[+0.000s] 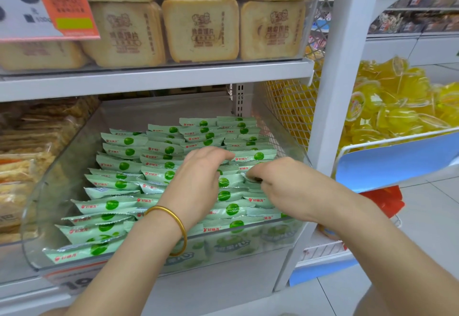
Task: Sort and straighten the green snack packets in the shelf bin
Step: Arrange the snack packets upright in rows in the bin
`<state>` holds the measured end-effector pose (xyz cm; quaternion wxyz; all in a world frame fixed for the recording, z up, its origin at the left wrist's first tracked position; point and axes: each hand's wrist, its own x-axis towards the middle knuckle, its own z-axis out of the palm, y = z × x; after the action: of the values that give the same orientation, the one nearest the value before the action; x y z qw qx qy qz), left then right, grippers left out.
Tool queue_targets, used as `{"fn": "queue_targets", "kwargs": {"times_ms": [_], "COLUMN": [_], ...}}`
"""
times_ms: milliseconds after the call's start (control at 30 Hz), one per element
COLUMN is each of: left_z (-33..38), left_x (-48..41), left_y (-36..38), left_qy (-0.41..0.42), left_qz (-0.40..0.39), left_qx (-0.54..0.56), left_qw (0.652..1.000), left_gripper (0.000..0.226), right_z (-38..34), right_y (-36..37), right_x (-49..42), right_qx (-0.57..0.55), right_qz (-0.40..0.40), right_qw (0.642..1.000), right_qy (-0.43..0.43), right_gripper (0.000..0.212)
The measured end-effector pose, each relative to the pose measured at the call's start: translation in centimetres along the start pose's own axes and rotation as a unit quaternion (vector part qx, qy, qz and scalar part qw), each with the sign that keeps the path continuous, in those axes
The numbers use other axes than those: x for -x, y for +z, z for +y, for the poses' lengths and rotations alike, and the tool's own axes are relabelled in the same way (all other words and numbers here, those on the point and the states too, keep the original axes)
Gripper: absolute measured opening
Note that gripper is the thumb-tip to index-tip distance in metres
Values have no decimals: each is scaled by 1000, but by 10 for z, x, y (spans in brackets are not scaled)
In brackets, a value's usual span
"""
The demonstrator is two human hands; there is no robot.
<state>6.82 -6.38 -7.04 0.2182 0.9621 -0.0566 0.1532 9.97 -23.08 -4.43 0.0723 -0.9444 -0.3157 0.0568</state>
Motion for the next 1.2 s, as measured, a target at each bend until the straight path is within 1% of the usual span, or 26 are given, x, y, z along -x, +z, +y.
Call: {"fn": "queue_targets", "kwargs": {"times_ms": [67,100,167,233,300,367,467,500,567,633,700,800,867,933,967,1000,1067,1133,1167,1200], "left_z": [4,5,6,5,4,4,8,9,10,8,6,6,6,6,6,7,13,17,17,16], "left_x": [2,2,3,4,2,1,-2,-4,-11,-17,-21,-21,-22,-22,-21,-20,-17,-13,-12,-10], "left_y": [0,0,1,3,4,3,0,0,1,3,5,5,6,4,1,-2,-12,-18,-19,-21], "left_qy": [33,44,52,47,45,40,15,4,-19,-43,-59,-72,-74,-70,-68,-60,-29,-15,-16,-22], "left_qz": [11,11,-3,-22,-33,-32,3,13,8,-23,-47,-65,-63,-36,-13,10,52,86,93,99], "left_qx": [4,6,2,-6,-8,-2,29,27,-2,-42,-56,-65,-67,-34,3,53,148,202,230,264], "left_qw": [999,999,999,999,998,999,999,1000,1000,998,996,993,993,996,998,997,987,975,969,959], "left_gripper": [47,45,40,38,39,39,32,31,38,43,47,53,57,61,59,52,17,14,8,6], "right_z": [1,2,5,7,5,0,-7,-9,-10,-10,-9,-6,-5,-4,-3,-2,-2,-3,-3,-3], "right_y": [-4,-6,-14,-21,-23,-20,-14,-13,-11,-9,-9,-9,-10,-13,-15,-17,-20,-20,-19,-18], "right_x": [-2,-4,-9,-17,-23,-28,-31,-32,-32,-30,-29,-29,-28,-24,-22,-19,-15,-14,-15,-15], "right_qx": [-23,-33,-19,11,51,102,156,164,172,169,158,116,76,49,34,14,-21,-44,-61,-85], "right_qz": [20,53,131,165,154,132,117,118,126,135,141,166,190,229,264,310,399,459,471,476], "right_qw": [999,998,991,986,986,985,980,978,976,975,976,978,978,972,964,951,916,885,876,869], "right_qy": [16,22,25,31,40,43,47,49,48,49,48,49,41,32,24,11,-27,-66,-86,-107], "right_gripper": [43,48,55,54,46,34,12,8,13,9,11,11,8,9,11,11,9,10,10,10]}}
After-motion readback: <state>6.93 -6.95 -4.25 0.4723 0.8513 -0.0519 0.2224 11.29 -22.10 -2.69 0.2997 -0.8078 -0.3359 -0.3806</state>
